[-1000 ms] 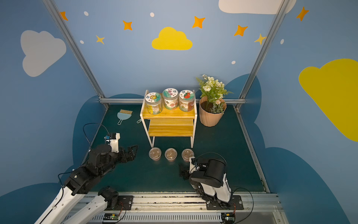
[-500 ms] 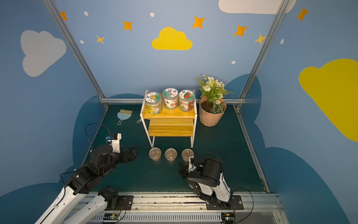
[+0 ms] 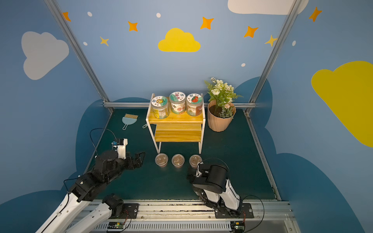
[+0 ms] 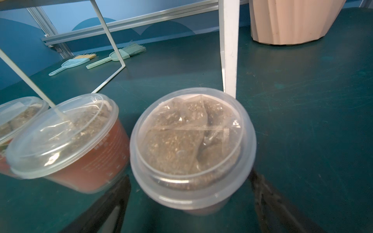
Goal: Place the seed container on the shelf
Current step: Pick up the seed jar at the center of the board.
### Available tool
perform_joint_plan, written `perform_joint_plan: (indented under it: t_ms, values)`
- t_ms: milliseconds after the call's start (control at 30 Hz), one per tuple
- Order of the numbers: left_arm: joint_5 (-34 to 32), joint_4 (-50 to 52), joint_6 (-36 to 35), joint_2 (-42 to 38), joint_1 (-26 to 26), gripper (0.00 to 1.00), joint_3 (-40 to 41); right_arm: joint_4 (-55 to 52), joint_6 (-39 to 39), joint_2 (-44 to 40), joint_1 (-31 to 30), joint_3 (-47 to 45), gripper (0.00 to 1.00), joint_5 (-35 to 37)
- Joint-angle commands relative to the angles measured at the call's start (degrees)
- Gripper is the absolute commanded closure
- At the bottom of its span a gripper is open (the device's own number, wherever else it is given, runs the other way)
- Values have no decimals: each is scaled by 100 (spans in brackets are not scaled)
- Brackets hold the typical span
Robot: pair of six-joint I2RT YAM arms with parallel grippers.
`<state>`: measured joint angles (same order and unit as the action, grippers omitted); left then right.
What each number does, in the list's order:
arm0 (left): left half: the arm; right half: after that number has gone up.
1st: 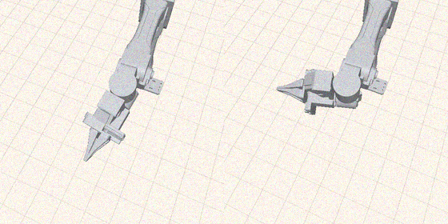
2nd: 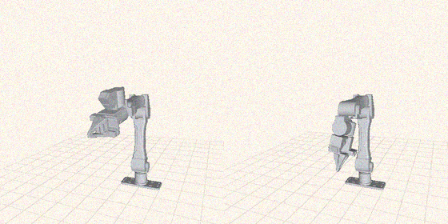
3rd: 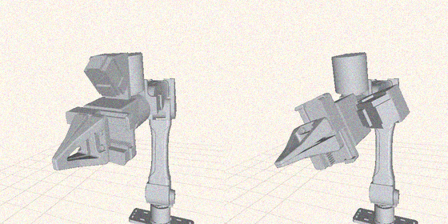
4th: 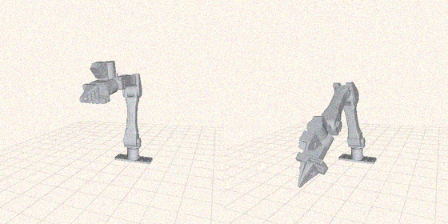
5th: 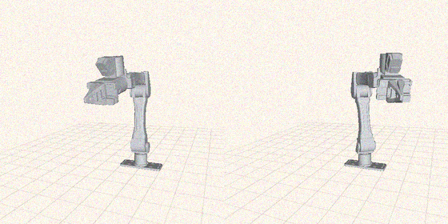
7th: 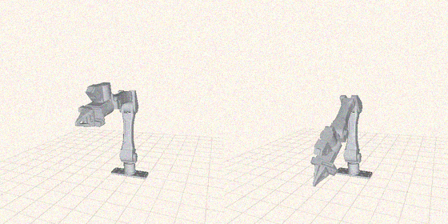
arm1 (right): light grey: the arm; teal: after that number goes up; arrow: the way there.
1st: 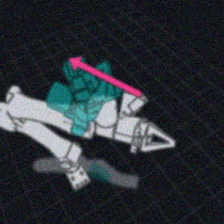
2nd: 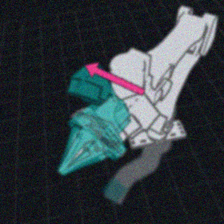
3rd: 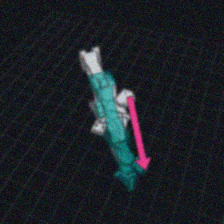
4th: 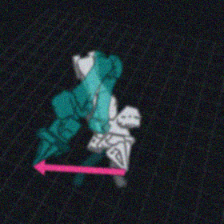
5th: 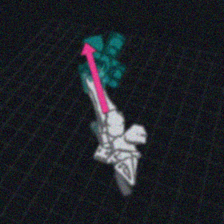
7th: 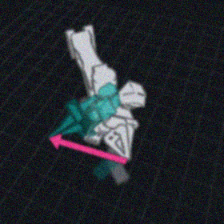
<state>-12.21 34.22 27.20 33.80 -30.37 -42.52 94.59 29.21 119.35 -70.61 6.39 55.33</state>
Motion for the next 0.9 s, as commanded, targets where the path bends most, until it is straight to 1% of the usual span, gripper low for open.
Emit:
perform_joint_plan:
  t_ms: [0, 100, 233, 467, 567, 633, 700, 867]
  values:
    - [29, 6, -97, 12, -24, 0, -44, -1387, 1074, 588, 212, -20, 10, -735]
    - [74, 88, -101, 66, -46, 0, -127, -1388, 1161, 529, 200, -75, 12, -656]
    - [-21, 151, -149, 34, -92, 0, -203, -1384, 1104, 383, 186, -115, 24, -618]
    - [-88, 202, -130, -24, -170, 0, -238, -1387, 864, 75, 131, -163, 32, -580]
    - [-124, 199, -127, -22, -236, 0, -238, -1391, 834, -61, 87, -248, 33, -574]
    - [-157, 194, -124, -22, -280, 0, -246, -1392, 812, -151, 52, -308, 31, -605]
    - [-181, 200, -131, -23, -334, 0, -258, -1398, 728, -243, 10, -334, 31, -622]
    - [-281, 224, -144, -15, -437, 0, -275, -1395, 651, -440, -130, -380, 32, -426]
